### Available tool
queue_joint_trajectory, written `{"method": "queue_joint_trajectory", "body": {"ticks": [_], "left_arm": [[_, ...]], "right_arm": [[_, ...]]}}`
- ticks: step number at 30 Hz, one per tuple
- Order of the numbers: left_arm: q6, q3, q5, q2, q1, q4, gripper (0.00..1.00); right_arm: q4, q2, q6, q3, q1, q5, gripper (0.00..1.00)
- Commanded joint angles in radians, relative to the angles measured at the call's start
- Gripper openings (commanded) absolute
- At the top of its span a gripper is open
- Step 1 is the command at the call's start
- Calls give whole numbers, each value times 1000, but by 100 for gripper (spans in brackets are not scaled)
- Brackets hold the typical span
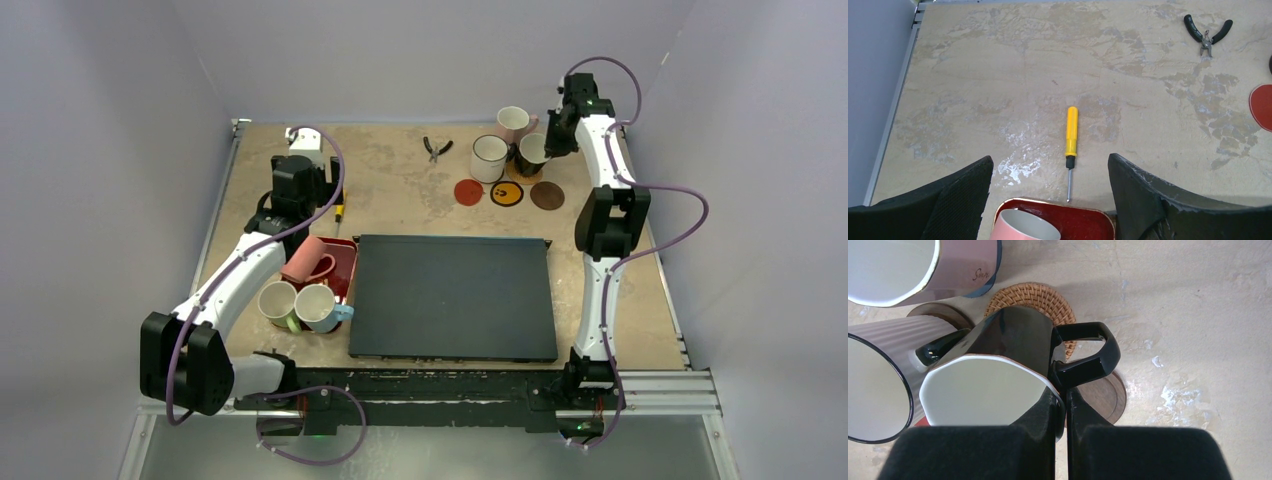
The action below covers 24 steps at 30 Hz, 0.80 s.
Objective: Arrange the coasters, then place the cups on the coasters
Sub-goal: Place the cup on the coaster.
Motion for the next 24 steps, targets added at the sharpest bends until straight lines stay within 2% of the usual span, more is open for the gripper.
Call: {"method": "queue_joint_trajectory", "body": {"ticks": [1,11,24], "left_arm": [[-7,12,11,4,6,24,81],[-8,13,12,6,6,20,81],[-8,15,15,11,7,18,80]], "right_arm": [[14,-14,11,61,5,-46,8],[18,-11,8,66,4,-58,29],[47,-33,11,50,5,-52,41]]}}
